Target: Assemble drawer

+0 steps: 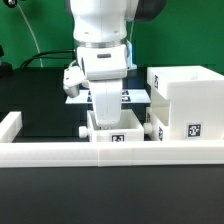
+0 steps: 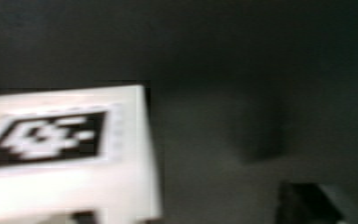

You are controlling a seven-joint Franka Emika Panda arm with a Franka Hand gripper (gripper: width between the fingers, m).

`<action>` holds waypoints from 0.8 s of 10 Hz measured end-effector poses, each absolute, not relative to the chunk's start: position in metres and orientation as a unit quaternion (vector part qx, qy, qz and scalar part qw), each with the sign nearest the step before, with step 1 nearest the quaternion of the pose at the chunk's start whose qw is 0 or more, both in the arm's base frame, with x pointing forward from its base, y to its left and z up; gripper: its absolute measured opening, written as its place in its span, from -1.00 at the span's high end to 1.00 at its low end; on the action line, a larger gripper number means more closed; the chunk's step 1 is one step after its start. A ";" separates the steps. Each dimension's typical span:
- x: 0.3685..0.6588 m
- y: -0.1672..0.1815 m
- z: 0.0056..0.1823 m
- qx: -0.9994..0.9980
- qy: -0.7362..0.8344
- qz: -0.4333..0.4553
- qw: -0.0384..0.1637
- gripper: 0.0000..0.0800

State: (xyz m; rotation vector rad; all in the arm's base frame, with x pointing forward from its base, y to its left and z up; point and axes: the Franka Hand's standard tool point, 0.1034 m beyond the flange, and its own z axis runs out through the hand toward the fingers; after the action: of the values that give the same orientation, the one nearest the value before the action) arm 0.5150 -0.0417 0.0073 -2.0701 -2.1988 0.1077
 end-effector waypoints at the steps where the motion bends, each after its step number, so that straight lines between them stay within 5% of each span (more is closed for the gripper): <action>1: 0.515 -0.042 0.007 -0.684 -0.726 0.036 0.060 0.02; 2: 0.515 -0.042 0.007 -0.684 -0.726 0.036 0.060 0.52; 3: 0.516 -0.042 0.008 -0.684 -0.726 0.035 0.059 0.52; 4: 0.517 -0.042 0.009 -0.684 -0.726 0.033 0.057 0.87; 8: 0.519 -0.046 0.020 -0.689 -0.722 0.031 0.050 0.87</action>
Offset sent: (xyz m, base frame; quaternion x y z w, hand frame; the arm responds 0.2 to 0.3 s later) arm 0.0000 0.0000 0.0000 0.0000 0.0000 0.0000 1.0000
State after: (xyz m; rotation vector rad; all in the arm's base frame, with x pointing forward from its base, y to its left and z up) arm 0.5190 -0.0455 0.0195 -2.0993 -2.2001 0.0929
